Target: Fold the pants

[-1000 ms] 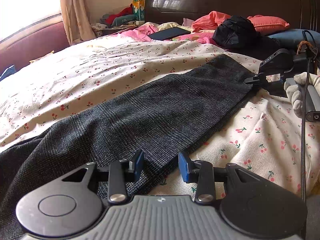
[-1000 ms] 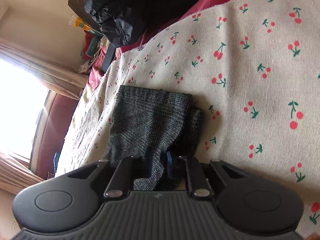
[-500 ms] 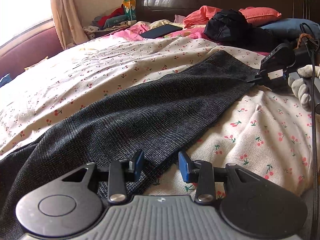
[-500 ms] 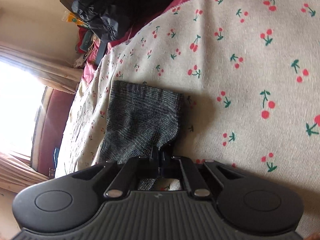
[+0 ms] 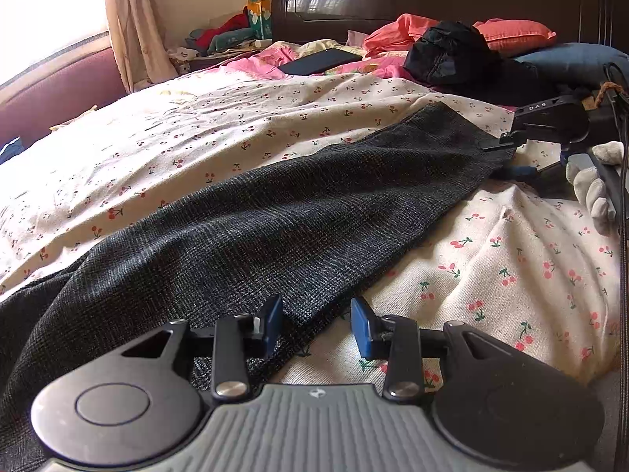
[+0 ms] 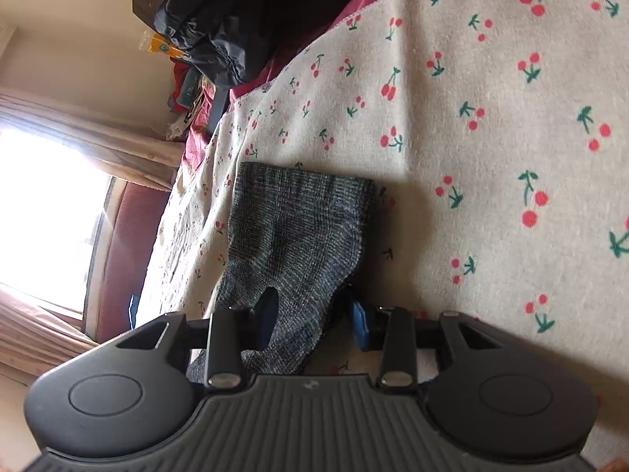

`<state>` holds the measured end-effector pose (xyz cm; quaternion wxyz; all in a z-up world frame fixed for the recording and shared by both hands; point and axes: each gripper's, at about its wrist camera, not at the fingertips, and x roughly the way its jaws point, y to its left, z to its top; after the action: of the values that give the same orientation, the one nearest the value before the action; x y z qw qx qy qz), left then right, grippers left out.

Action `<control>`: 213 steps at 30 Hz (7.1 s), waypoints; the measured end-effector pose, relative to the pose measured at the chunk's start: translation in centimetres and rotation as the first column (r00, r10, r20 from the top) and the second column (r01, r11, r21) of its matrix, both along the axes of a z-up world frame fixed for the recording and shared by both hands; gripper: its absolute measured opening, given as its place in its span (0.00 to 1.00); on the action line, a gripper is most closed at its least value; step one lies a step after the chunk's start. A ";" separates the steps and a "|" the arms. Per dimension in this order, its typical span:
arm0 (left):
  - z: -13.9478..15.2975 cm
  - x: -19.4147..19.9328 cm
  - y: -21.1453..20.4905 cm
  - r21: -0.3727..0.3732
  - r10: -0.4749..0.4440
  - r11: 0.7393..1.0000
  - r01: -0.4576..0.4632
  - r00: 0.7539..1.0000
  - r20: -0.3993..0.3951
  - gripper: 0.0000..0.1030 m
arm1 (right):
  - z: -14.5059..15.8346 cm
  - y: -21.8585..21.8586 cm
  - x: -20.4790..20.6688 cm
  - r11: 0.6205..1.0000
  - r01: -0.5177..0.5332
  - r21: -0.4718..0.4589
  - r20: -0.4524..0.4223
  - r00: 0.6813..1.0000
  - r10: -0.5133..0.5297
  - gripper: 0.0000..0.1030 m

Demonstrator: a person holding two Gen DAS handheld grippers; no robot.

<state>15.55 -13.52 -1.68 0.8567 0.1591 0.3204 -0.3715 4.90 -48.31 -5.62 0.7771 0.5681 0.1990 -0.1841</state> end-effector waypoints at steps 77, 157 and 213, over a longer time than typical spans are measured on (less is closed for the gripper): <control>-3.6 5.0 26.3 -0.263 0.495 0.849 -0.458 0.864 0.093 0.61 | 1.3 41.3 31.9 0.090 -0.993 -0.082 -0.087 0.098 0.991 0.31; -3.2 4.7 25.9 -0.266 0.459 0.869 -0.417 0.880 0.119 0.67 | 5.1 42.8 31.8 -0.006 -0.946 -0.325 -0.147 0.044 0.988 0.08; 2.5 -1.1 2.4 -0.006 0.132 0.991 -0.132 0.986 0.103 0.77 | 4.8 1.2 5.1 0.987 0.057 -0.147 0.094 0.995 -0.044 0.05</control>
<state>14.48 -11.13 0.77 0.8947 0.1567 0.2859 -0.3053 10.02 -47.16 -0.86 0.8208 0.5206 0.1349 -0.1923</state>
